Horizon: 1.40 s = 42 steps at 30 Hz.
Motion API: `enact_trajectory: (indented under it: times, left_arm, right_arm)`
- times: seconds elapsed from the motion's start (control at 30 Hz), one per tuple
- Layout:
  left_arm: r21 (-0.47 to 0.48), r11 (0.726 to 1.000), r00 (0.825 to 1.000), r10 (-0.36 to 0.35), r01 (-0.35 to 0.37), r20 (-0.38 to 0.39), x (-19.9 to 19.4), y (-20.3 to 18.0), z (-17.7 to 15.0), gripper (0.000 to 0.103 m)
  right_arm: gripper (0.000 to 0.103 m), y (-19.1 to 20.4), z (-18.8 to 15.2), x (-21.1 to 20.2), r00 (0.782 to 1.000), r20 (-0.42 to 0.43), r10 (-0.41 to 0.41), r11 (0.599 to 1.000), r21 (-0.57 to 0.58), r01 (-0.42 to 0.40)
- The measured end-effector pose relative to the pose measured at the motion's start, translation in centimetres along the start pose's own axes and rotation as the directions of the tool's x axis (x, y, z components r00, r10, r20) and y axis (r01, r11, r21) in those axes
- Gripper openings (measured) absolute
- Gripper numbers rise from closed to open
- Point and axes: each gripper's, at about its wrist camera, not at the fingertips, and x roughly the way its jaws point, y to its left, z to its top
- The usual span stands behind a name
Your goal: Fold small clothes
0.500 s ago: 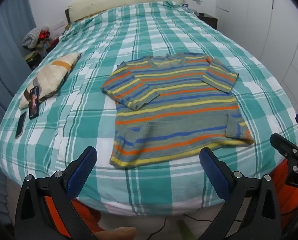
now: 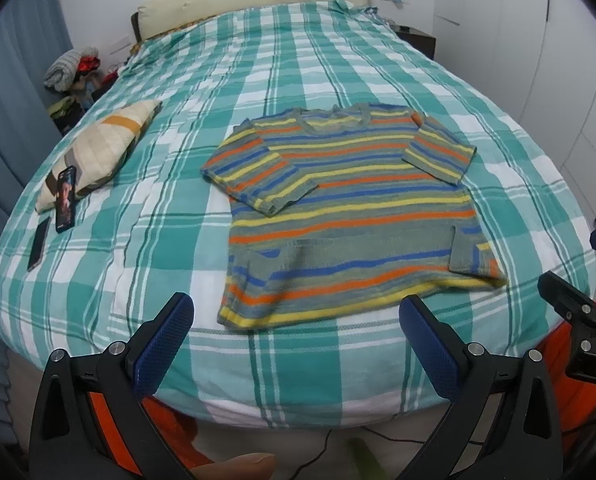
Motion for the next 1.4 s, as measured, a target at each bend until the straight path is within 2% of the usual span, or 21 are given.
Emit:
enact_trajectory:
  times: [0.93,1.13,1.27,1.4]
  left_arm:
    - [0.004,1.0,1.0,-0.006,0.006,-0.005,0.2,-0.6,-0.8,0.103]
    - [-0.042,0.999,1.0,-0.002,0.001,-0.024,1.0,0.2,-0.6,0.103]
    - [-0.025,1.0,1.0,-0.001,0.001,-0.012,1.8,1.8,-1.2,0.103]
    - [-0.09,0.994,0.993,-0.064,0.055,-0.096,3.9,4.4,-2.6,0.103]
  right_arm:
    - [0.103,1.0,-0.5,0.6,0.999,-0.029,0.013,1.0,-0.016,-0.014]
    - [0.103,1.1,-0.5,0.5,1.0,-0.027,0.013,1.0,-0.013,-0.013]
    - [0.103,0.6,-0.6,0.5,1.0,-0.017,0.015,1.0,-0.001,-0.015]
    - [0.103,-0.8,-1.1,0.8,1.0,-0.014,-0.003,1.0,0.016,0.003]
